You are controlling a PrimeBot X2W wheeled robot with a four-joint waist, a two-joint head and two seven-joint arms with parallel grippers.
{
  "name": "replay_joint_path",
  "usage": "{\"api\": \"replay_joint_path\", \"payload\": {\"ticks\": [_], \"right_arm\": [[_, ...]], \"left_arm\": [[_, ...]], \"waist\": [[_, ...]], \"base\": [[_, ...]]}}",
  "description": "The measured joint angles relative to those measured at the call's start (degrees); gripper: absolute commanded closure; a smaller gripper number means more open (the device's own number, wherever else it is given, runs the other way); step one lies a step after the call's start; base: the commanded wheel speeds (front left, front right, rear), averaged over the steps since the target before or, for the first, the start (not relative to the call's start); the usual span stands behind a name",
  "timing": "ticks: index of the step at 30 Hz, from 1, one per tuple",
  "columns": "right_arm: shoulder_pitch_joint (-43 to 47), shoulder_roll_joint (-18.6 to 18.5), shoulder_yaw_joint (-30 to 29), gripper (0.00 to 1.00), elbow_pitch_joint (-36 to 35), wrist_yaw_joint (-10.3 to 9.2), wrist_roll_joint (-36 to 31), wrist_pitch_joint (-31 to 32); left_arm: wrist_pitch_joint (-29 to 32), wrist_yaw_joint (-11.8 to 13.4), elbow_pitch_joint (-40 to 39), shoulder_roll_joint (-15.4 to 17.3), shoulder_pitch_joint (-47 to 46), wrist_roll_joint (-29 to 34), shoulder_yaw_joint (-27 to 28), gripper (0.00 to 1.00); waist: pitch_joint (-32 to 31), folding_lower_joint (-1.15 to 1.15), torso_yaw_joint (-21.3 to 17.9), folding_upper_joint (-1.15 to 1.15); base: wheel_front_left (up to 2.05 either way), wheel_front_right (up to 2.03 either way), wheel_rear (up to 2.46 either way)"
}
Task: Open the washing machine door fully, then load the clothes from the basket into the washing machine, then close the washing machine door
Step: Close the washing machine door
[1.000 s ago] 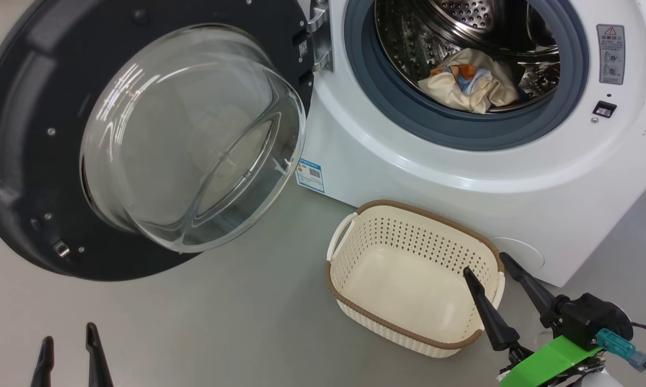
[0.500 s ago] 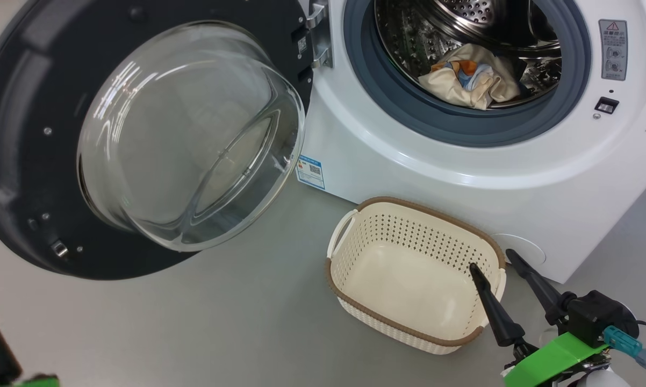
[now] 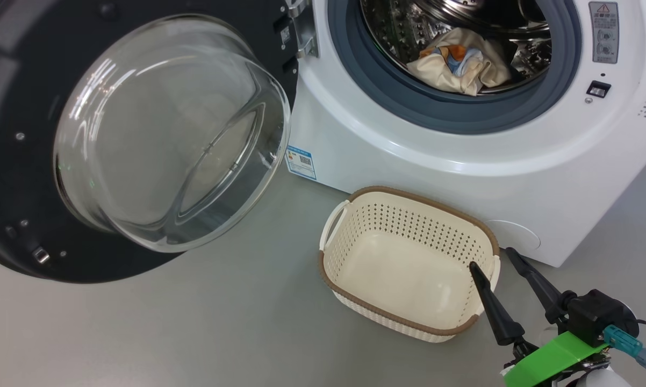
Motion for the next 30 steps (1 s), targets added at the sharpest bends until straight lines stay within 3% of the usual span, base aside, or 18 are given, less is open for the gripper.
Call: {"api": "replay_joint_path", "payload": {"ticks": [5,16,22,30], "right_arm": [[-0.34,-0.26,0.20,0.00,0.00,0.00,0.00,0.00],[-2.81,-1.68,1.60,0.00,-0.10,0.00,-0.01,0.00],[-3.52,-2.61,2.25,0.00,-0.08,0.00,-0.01,0.00],[-4.66,-3.39,3.01,0.00,-0.02,0.00,-0.02,0.00]], "left_arm": [[7.27,0.00,8.59,3.89,-3.45,-4.91,-0.88,1.00],[20.06,0.00,19.12,8.00,-8.93,-11.43,-2.56,1.00],[24.01,0.00,23.36,10.49,-10.10,-12.51,-1.85,1.00],[26.01,0.00,24.32,10.79,-11.43,-12.51,-2.52,1.00]], "waist": [[1.02,0.00,-0.52,0.00],[3.42,0.00,-1.64,0.00],[4.65,0.00,-2.47,0.00],[5.50,0.00,-3.02,0.00]], "base": [[0.00,0.00,0.00],[0.00,0.00,0.00],[0.00,0.00,0.00],[0.00,0.00,0.00]]}}
